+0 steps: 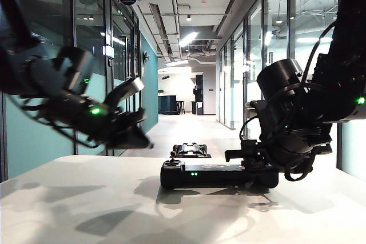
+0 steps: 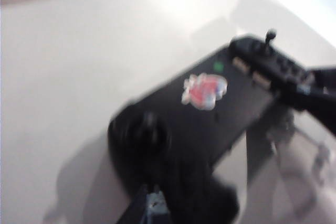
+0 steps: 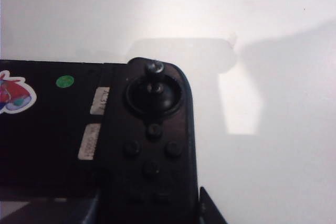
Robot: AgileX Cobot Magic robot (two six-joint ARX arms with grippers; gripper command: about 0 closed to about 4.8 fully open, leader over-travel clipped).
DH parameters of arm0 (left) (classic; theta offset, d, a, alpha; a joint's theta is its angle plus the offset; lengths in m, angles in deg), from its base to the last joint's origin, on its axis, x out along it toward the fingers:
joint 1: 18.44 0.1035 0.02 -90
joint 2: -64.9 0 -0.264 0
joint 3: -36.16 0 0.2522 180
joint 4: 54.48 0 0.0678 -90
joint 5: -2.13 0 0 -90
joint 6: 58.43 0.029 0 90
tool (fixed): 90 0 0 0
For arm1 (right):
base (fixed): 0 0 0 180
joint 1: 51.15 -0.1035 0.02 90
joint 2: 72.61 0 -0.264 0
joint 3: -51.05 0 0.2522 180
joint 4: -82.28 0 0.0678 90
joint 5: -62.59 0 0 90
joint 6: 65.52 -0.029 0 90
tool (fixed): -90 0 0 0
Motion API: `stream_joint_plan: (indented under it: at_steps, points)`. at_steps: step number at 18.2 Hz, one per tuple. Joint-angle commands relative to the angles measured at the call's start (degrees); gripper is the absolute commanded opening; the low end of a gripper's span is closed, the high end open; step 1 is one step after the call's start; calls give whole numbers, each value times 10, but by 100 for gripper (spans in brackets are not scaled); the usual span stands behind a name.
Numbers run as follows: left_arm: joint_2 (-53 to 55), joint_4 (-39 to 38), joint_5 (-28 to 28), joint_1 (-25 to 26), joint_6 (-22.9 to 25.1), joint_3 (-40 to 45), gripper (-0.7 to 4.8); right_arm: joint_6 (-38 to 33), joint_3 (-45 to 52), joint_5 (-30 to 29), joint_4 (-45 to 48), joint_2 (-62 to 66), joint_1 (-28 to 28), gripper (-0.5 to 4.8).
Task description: Push the left joystick on the remote control sitting on the white table forward to make the robot dog walk in a straight line until it approaches the door.
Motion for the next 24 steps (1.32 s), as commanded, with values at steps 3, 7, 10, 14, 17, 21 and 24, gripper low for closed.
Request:
stream_joint_plan:
  at_steps: [3, 7, 10, 14, 17, 21, 24]
  points:
    - [31, -26, -9, -15, 0, -63, -5, -1, -3, 7, 11, -3, 1, 178]
    - [71, -39, -7, -30, 1, -104, -5, -1, -3, 7, 10, -3, 1, 178]
    - [107, -50, -3, -38, 2, -143, -5, -1, -3, 7, 1, -3, 1, 178]
    - [123, -50, 28, -38, 0, -159, -5, -1, -3, 7, -4, -3, 1, 178]
    - [123, -49, 49, -38, 1, -159, -5, -1, -3, 7, -4, -3, 1, 178]
    - [124, -35, 62, -38, 1, -159, -5, -1, -3, 5, -4, -3, 1, 178]
    - [130, -31, 56, -38, 0, -162, -5, -1, -3, 5, -4, -3, 1, 178]
